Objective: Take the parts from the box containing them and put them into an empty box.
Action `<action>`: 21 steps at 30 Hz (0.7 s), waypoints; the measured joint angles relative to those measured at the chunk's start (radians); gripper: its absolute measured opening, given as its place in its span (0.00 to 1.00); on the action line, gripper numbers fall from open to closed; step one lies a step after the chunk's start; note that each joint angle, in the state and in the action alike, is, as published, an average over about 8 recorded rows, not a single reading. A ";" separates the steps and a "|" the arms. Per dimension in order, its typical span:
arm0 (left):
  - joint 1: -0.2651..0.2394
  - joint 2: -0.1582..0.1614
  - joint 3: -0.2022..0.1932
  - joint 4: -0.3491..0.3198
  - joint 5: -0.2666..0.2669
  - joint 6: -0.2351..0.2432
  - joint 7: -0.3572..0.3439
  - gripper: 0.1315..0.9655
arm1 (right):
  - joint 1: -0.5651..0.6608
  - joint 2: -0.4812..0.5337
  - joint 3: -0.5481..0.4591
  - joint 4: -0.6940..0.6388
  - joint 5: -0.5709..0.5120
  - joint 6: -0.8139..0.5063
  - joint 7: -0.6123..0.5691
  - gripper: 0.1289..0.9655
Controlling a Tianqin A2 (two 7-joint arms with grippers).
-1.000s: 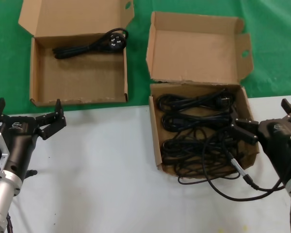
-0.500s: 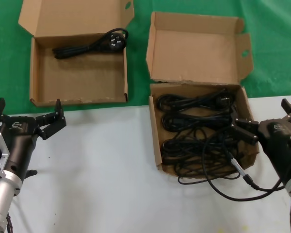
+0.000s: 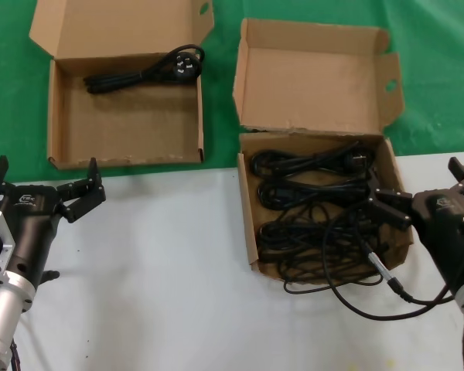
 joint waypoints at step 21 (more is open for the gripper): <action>0.000 0.000 0.000 0.000 0.000 0.000 0.000 1.00 | 0.000 0.000 0.000 0.000 0.000 0.000 0.000 1.00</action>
